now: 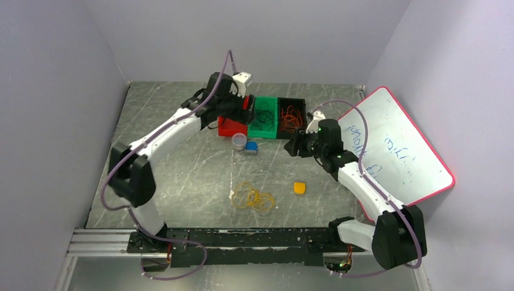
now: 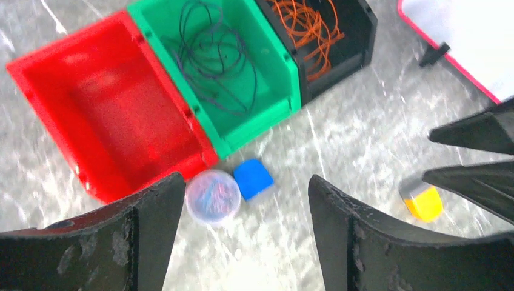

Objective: Untangle the cables

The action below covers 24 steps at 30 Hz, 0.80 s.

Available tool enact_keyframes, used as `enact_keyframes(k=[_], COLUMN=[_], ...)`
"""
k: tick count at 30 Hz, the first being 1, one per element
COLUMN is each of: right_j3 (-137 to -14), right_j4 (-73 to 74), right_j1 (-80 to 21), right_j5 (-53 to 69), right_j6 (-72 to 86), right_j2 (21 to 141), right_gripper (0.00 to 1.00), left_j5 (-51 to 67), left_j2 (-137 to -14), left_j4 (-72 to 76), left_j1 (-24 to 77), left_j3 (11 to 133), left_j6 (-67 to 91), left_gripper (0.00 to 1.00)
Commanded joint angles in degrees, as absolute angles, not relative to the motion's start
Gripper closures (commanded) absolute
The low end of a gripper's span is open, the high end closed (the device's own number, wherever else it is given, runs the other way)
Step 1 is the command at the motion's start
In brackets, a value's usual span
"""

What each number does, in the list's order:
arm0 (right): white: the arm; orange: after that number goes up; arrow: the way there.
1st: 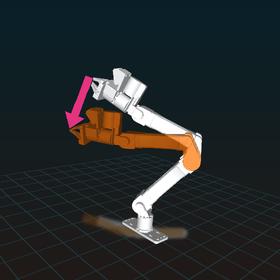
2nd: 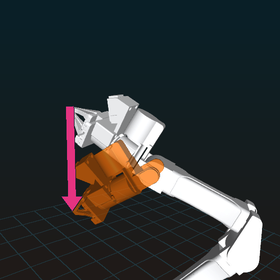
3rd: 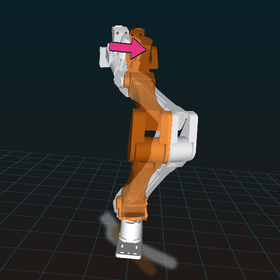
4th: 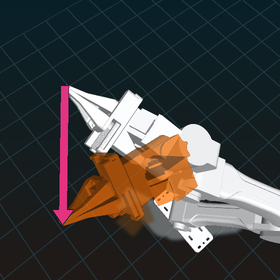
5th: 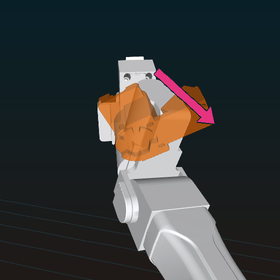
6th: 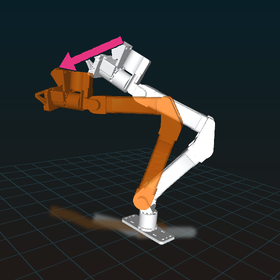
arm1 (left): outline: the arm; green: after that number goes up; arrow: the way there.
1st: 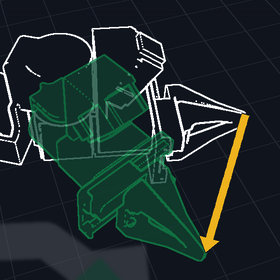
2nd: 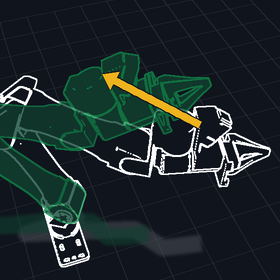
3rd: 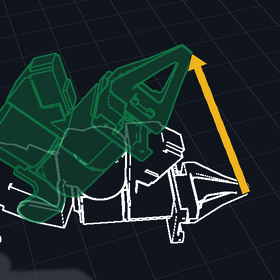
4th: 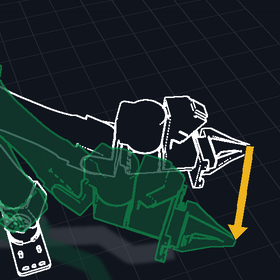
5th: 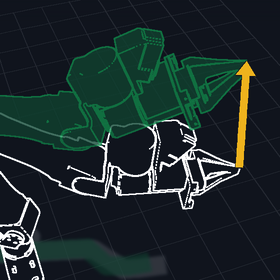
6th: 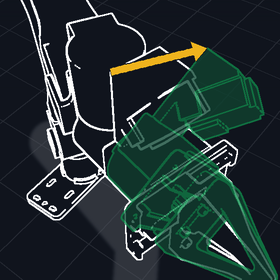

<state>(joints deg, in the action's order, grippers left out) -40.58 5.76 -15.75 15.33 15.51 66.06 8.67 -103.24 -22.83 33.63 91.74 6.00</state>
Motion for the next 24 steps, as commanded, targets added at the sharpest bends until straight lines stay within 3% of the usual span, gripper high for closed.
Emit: enact_keyframes(k=[1,13,24], right_j3=[-41.2,-39.9,-40.3], right_j4=[10.3,9.5,9.2], right_j1=[-19.6,-26.8,-26.9], right_j5=[18.7,16.6,16.2], right_j6=[14.7,15.7,15.3], right_j2=[66.4,69.8,70.7], right_gripper=[0.45,0.45,0.45], left_j5=[9.0,11.2,11.0], left_j2=[-93.2,-75.3,-79.6], left_j4=[-18.5,-15.6,-12.7], left_j1=[34.2,42.5,46.1], left_j3=[79.2,51.6,46.8], left_j6=[10.8,15.6,11.8], left_gripper=[0.23,0.30,0.33])
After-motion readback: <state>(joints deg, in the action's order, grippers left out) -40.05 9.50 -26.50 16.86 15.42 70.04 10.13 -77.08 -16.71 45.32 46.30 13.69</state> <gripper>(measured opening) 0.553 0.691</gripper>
